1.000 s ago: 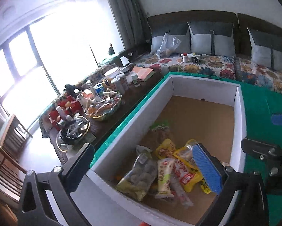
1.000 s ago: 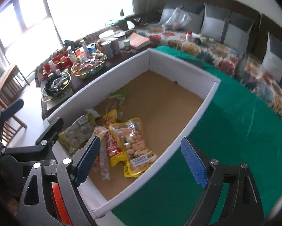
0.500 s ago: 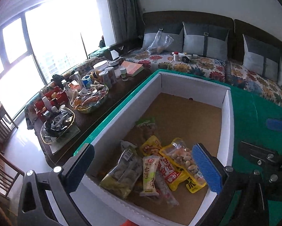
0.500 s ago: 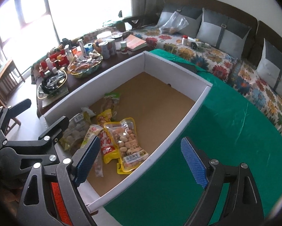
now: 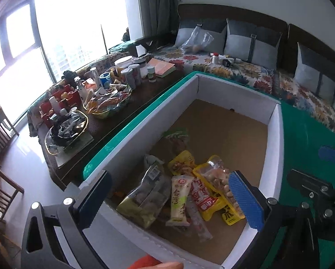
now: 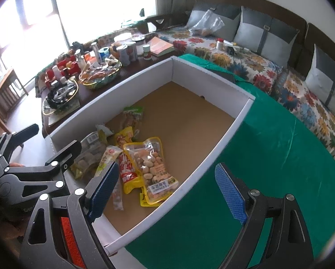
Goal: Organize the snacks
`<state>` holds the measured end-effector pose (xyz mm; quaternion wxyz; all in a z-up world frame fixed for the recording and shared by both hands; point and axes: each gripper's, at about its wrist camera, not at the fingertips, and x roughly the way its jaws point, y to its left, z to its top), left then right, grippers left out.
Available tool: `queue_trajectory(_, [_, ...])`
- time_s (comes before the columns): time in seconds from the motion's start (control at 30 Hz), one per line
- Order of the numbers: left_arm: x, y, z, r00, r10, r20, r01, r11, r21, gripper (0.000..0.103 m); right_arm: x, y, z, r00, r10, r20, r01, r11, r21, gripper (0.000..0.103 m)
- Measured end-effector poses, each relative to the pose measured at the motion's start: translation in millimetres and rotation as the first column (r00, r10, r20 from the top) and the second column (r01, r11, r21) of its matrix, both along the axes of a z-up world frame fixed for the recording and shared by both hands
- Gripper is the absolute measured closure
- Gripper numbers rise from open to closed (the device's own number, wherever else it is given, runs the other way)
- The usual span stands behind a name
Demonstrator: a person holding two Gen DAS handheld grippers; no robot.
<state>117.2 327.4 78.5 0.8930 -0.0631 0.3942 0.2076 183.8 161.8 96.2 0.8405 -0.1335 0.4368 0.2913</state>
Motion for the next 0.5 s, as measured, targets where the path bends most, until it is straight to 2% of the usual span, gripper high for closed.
queue_trajectory(0.5, [4.9,10.6,-3.1,0.999,0.002,-0.032,-0.002,1.0,-0.025,0.0,4.9,6.6,-4.0,1.0,-0.003,0.004,0.003,1.0,-0.025,0.013])
